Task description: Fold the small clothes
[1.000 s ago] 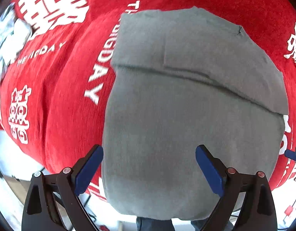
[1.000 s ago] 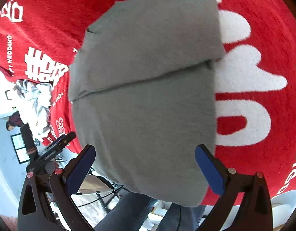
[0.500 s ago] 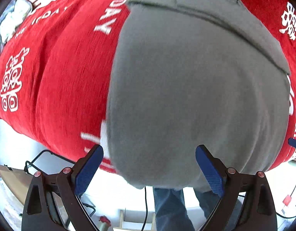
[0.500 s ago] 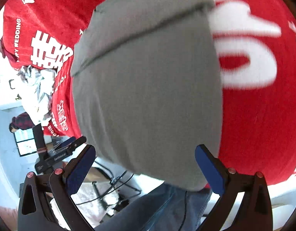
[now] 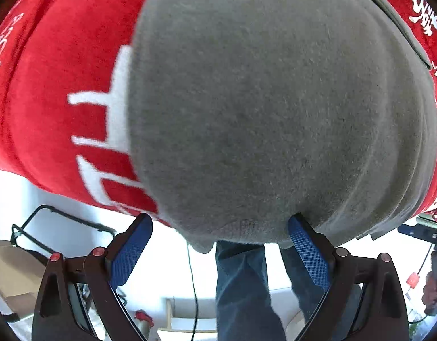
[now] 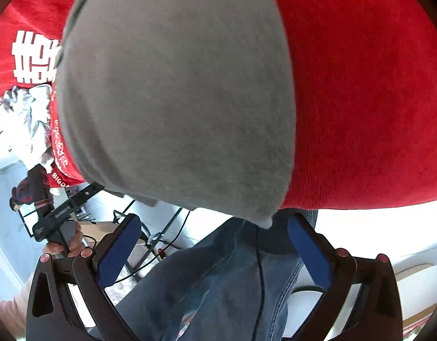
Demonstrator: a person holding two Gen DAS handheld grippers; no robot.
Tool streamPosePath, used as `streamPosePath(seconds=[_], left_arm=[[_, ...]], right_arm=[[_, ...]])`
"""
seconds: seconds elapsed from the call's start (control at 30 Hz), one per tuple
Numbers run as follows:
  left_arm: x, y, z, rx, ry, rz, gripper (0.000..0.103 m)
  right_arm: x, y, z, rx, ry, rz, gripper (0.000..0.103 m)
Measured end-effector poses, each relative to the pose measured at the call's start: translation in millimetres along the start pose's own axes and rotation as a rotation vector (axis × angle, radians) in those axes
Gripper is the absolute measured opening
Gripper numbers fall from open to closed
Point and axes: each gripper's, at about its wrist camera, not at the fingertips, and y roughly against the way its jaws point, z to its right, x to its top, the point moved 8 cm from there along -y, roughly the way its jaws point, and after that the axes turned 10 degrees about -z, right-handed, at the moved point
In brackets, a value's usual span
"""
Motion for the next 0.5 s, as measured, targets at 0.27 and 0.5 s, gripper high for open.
streamPosePath(seconds=[0.27,0.5], left_arm=[[-19,1,6,-0.09,-0.052,0.015,0.047],[-38,30,19,-0.22,-0.117,0.012,0.011]], right_arm=[[4,-21,-1,0.039,-0.017,-0.017,0.093],[-9,-2,-4,0.089,-0.047,0.015,0.01]])
